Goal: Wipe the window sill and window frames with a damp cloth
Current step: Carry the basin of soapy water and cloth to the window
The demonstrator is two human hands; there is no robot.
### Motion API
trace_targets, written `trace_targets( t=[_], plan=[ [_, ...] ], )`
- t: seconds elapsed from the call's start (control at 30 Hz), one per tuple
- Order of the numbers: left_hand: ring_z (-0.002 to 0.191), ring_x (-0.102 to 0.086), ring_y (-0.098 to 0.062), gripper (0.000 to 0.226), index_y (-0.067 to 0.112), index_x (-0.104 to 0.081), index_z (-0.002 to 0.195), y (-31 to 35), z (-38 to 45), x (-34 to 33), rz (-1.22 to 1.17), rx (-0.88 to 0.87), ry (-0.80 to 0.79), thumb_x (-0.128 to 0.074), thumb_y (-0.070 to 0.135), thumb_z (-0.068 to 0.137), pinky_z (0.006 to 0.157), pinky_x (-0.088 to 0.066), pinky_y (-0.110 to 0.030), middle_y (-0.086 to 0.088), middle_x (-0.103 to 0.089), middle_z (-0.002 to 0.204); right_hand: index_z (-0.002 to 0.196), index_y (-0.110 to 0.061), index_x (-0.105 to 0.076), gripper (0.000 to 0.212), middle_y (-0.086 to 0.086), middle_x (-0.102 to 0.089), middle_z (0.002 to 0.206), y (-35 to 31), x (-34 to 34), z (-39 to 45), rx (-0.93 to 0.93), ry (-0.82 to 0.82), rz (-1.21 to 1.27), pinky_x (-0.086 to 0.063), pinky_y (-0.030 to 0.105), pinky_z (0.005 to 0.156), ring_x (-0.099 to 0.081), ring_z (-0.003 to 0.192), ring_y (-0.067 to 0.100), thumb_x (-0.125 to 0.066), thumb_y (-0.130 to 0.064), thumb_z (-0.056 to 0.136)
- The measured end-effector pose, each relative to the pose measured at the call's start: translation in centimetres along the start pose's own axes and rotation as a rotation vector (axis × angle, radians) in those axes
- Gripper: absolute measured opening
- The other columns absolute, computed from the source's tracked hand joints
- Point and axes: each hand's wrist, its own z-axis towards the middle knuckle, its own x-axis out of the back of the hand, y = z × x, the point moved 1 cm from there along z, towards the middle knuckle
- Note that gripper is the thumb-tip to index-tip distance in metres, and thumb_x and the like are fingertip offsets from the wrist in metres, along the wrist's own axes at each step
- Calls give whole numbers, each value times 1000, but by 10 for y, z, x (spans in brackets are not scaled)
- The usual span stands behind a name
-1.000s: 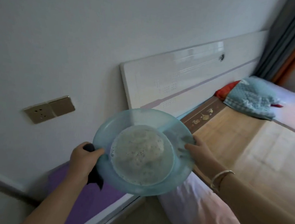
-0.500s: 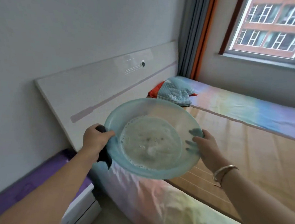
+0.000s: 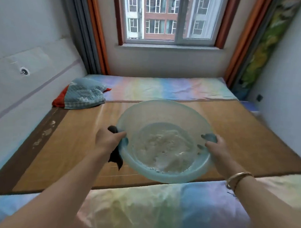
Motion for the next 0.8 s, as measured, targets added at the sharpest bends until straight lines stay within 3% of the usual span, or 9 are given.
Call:
trace_targets(
  t=[0.1,0.23,0.33,0.43,0.53,0.7,0.8],
  plan=[
    [66,-59,-27,17,5,-61,73,26,-2,-74,20,-60,-141,-76,12,68,60,-51,-35,-11,-61,70,87,-12,-60,34,20,-63,104,0,71,12,36,171,-21,-52,50,80,-60,77,30,-42,16,81],
    [69,-60,-26,18,3,-64,82,61,-6,-173,35,-155,-346,-74,12,69,64,-53,-38,-12,-63,76,105,-5,-59,30,9,-62,82,-5,157,16,34,353,-36,-52,22,53,-58,67,20,-47,12,83],
    [75,-61,-29,15,5,-65,84,87,-15,-245,32,-196,-484,-72,9,71,72,-58,-45,-15,-63,80,105,-7,-61,30,13,-65,91,-7,212,16,25,495,-15,-54,31,65,-62,75,26,-48,9,83],
    [76,-62,-32,15,6,-65,83,113,-30,-313,36,-242,-617,-73,9,71,72,-59,-48,-17,-63,80,97,-14,-62,29,10,-65,87,-7,267,21,7,654,-17,-55,25,60,-62,73,25,-48,6,81],
    [78,-63,-32,16,8,-66,81,135,-49,-366,62,-280,-690,-75,11,68,71,-59,-49,-15,-64,80,96,-18,-62,28,14,-66,96,-7,312,22,-16,720,-12,-56,47,79,-65,86,33,-50,-1,78],
    [70,-61,-28,16,7,-66,80,166,-123,-479,92,-319,-816,-72,11,66,68,-57,-43,-15,-65,77,102,-12,-58,25,15,-63,93,2,427,18,-42,846,36,-52,32,61,-62,76,29,-47,2,85],
    [67,-59,-24,13,8,-66,81,176,-162,-535,97,-323,-863,-71,10,69,69,-57,-42,-13,-65,76,94,-20,-58,24,19,-64,99,13,490,21,-68,888,50,-56,49,76,-64,88,37,-48,0,84]
  ],
)
